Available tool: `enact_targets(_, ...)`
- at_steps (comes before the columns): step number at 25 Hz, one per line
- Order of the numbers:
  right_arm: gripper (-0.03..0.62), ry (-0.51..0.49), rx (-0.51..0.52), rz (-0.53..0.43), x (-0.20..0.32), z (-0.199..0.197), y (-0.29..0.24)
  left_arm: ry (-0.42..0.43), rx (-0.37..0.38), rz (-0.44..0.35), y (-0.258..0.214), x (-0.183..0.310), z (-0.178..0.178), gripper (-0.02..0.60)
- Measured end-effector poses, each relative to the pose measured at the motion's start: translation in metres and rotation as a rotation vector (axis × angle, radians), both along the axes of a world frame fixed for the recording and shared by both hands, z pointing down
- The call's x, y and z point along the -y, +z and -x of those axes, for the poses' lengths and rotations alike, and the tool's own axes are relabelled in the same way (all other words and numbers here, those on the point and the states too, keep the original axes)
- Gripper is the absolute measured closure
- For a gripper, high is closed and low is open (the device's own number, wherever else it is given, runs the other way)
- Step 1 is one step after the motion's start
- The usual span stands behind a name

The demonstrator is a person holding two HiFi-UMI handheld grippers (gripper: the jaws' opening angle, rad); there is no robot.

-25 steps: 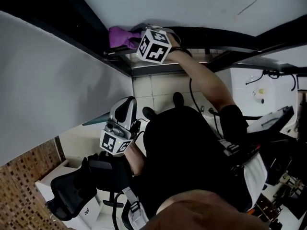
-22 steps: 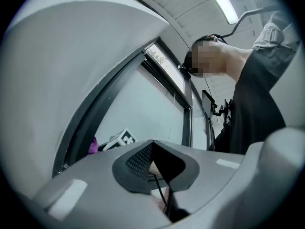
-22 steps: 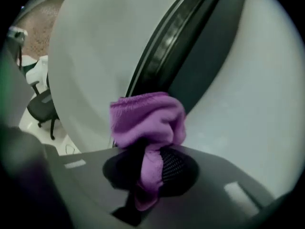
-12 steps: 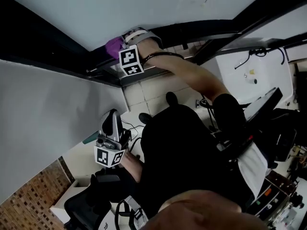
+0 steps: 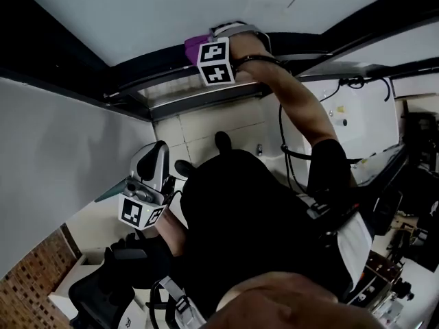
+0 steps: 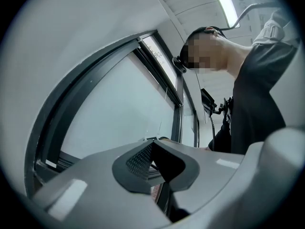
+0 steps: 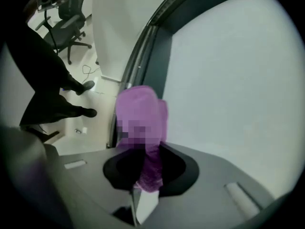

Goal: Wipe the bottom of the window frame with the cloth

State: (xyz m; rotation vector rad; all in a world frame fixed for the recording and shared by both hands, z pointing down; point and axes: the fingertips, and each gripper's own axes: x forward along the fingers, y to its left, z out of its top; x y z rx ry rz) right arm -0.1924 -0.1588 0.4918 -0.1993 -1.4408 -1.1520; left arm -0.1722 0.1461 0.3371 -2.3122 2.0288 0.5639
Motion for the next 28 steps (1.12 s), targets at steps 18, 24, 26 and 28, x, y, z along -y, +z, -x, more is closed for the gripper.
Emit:
enact_targets(18,0.534,-0.182,-0.095,-0.102,0.022,-0.025,-0.005,0.052,0.003,-0.036,-0.004,0.011,-0.013,0.578)
enact_targets(24,0.531,-0.331,-0.303,0.051,-0.098,-0.145,-0.008,0.049,-0.017,0.002,0.005,0.015,-0.011,0.578)
enact_targets(26,0.530,-0.278,-0.281,0.462,-0.152,-0.192,0.029,0.046,-0.028,0.014,0.009,0.018,-0.008,0.578)
enact_targets(28,0.528,0.015,-0.048,1.055,-0.176,-0.202,0.066,0.049,-0.036,0.027,0.012,0.022,-0.008,0.578)
